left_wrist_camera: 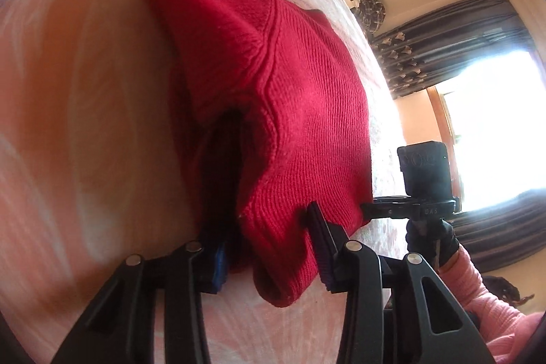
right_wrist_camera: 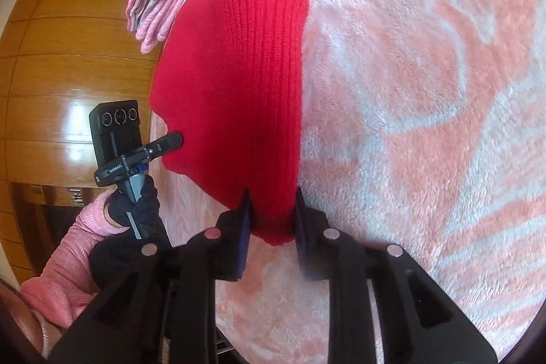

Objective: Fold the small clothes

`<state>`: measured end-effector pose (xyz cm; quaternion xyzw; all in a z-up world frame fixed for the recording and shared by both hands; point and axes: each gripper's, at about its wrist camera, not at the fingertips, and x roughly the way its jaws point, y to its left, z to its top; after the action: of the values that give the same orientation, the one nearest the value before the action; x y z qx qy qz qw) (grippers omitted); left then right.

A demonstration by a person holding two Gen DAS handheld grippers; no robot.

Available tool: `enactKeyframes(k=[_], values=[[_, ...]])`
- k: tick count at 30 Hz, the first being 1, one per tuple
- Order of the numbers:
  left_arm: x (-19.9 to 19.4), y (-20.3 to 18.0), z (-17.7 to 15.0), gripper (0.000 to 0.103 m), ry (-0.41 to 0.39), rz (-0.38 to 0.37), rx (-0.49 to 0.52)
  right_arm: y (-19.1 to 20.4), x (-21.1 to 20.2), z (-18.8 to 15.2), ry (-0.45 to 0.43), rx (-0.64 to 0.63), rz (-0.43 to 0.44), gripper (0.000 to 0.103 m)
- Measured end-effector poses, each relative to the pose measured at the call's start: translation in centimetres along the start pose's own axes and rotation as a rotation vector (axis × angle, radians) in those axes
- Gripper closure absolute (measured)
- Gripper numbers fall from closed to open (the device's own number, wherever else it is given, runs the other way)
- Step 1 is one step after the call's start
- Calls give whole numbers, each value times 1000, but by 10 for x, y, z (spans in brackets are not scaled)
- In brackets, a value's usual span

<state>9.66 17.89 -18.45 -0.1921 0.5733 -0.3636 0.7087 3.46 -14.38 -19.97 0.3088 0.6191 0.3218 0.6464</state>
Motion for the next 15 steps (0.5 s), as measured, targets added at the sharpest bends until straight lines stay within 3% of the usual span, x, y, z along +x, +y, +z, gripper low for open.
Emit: enactKeyframes(k=[2, 4, 10, 15], values=[[2, -8, -2, 59, -8, 25, 46, 3, 0, 1, -2, -11, -13, 82], [3, -16, -4, 49, -22, 29, 73, 6, -1, 0, -8, -28, -44, 82], [-6, -31, -8, 41, -25, 104, 98, 28, 8, 7, -34, -29, -134, 77], [-27, -32, -20, 35, -49, 193, 68, 48, 3, 2, -53, -41, -258, 61]])
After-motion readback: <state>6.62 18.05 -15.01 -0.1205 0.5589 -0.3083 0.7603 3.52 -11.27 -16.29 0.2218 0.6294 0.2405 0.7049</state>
